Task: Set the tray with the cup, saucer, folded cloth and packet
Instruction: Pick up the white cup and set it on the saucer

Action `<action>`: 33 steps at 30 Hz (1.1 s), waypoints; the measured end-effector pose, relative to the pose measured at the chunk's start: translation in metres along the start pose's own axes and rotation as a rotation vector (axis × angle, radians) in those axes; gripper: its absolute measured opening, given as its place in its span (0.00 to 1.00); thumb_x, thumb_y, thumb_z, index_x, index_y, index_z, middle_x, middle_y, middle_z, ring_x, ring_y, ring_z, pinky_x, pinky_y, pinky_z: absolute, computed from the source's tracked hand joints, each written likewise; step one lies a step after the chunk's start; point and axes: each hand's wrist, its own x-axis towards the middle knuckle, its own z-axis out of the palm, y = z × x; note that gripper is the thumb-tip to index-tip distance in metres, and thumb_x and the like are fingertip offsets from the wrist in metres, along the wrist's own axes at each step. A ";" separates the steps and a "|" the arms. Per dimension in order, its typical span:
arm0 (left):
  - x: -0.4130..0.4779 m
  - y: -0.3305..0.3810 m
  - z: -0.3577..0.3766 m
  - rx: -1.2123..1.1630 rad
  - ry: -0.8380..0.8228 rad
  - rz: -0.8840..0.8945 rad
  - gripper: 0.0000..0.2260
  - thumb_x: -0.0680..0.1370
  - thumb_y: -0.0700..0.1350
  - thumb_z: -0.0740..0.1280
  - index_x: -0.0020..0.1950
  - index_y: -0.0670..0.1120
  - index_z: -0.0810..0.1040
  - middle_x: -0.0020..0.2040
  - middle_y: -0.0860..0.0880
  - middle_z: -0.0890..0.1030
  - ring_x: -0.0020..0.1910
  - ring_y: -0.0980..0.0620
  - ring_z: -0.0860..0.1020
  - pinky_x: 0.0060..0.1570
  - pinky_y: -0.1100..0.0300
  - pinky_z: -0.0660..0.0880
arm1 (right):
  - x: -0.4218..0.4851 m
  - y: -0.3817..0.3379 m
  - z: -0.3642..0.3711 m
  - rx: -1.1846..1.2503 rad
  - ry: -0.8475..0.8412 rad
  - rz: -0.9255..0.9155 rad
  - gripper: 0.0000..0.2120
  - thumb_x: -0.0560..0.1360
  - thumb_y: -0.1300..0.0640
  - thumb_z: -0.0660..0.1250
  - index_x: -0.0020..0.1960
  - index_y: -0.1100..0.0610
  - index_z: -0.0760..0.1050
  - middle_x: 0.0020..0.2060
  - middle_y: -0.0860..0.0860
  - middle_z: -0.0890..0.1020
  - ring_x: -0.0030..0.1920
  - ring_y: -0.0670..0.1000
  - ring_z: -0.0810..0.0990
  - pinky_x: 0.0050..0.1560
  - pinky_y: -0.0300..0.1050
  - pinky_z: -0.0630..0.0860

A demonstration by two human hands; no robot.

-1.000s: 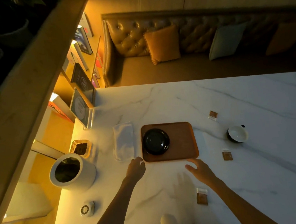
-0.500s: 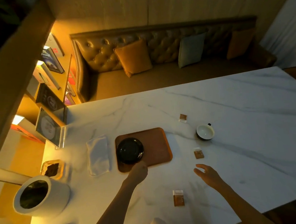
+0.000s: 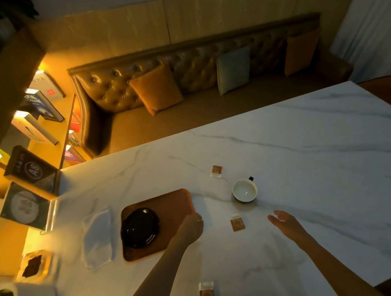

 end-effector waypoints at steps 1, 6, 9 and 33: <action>0.003 0.009 0.001 -0.011 0.000 -0.013 0.15 0.81 0.46 0.56 0.60 0.39 0.75 0.58 0.38 0.80 0.57 0.40 0.79 0.55 0.51 0.75 | 0.009 -0.001 -0.006 0.011 -0.004 0.001 0.26 0.78 0.48 0.64 0.71 0.59 0.66 0.70 0.58 0.69 0.69 0.57 0.69 0.68 0.51 0.66; 0.049 0.054 0.011 -0.014 -0.047 0.034 0.15 0.83 0.42 0.55 0.65 0.38 0.72 0.65 0.39 0.75 0.65 0.42 0.73 0.64 0.55 0.69 | 0.060 -0.019 -0.025 0.045 -0.043 -0.011 0.25 0.78 0.51 0.63 0.71 0.62 0.65 0.70 0.60 0.70 0.69 0.57 0.70 0.67 0.49 0.66; 0.080 0.083 0.019 -0.039 -0.028 0.007 0.15 0.83 0.42 0.55 0.68 0.38 0.69 0.68 0.38 0.73 0.67 0.42 0.71 0.66 0.56 0.66 | 0.091 -0.033 -0.029 0.095 -0.040 0.008 0.25 0.78 0.52 0.63 0.72 0.62 0.65 0.70 0.60 0.70 0.68 0.58 0.70 0.68 0.51 0.67; 0.176 0.122 0.072 -0.631 -0.209 -0.177 0.15 0.78 0.32 0.57 0.64 0.40 0.73 0.51 0.40 0.76 0.48 0.41 0.76 0.55 0.43 0.77 | 0.158 -0.041 0.013 0.504 -0.239 0.110 0.22 0.78 0.68 0.58 0.71 0.58 0.66 0.62 0.61 0.74 0.61 0.61 0.75 0.57 0.58 0.78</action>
